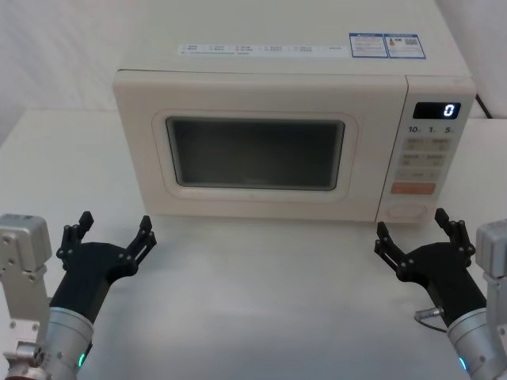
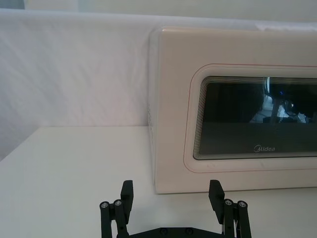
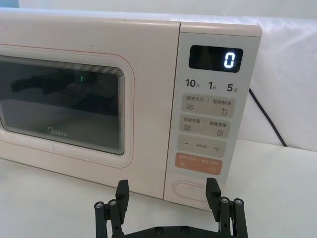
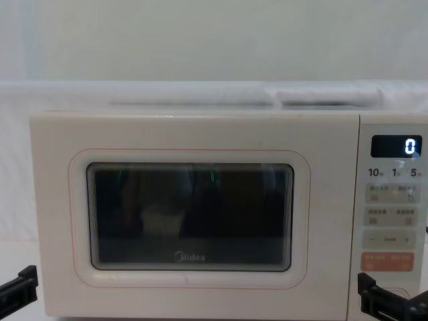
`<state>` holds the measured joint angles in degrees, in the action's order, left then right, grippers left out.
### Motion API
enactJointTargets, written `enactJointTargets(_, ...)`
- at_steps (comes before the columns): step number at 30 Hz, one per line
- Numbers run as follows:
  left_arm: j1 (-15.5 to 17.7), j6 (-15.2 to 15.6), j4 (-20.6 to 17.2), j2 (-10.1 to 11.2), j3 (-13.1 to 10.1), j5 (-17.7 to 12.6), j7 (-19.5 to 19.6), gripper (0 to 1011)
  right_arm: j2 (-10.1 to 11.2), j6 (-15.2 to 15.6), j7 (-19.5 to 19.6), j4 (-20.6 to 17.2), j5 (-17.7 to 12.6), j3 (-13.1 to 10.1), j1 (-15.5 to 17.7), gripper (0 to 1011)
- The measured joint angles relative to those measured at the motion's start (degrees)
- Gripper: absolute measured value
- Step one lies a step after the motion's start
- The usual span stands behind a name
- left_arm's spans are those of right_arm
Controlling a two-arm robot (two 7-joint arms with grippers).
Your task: Press the button to open the microwave door with one hand; close the microwave door with the other hand.
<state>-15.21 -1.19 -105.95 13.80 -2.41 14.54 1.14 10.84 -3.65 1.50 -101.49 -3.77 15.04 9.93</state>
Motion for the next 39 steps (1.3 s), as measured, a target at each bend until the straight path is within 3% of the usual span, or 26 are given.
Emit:
enactJointTargets(20,0.0,0.0,0.0,0.0,0.0,0.0,0.0,1001,0.0,0.0,0.0,0.0,0.0,0.0,0.0,977)
enactJointTargets(29,0.0,0.0,0.0,0.0,0.0,0.0,0.0,1001,0.0,0.0,0.0,0.0,0.0,0.0,0.0,791)
enactJointTargets(35,0.0,0.0,0.0,0.0,0.0,0.0,0.0,1001,0.0,0.0,0.0,0.0,0.0,0.0,0.0,555)
enactJointTargets(38,0.0,0.0,0.0,0.0,0.0,0.0,0.0,1001,0.0,0.0,0.0,0.0,0.0,0.0,0.0,515)
enactJointTargets(39,0.0,0.0,0.0,0.0,0.0,0.0,0.0,1001,0.0,0.0,0.0,0.0,0.0,0.0,0.0,458)
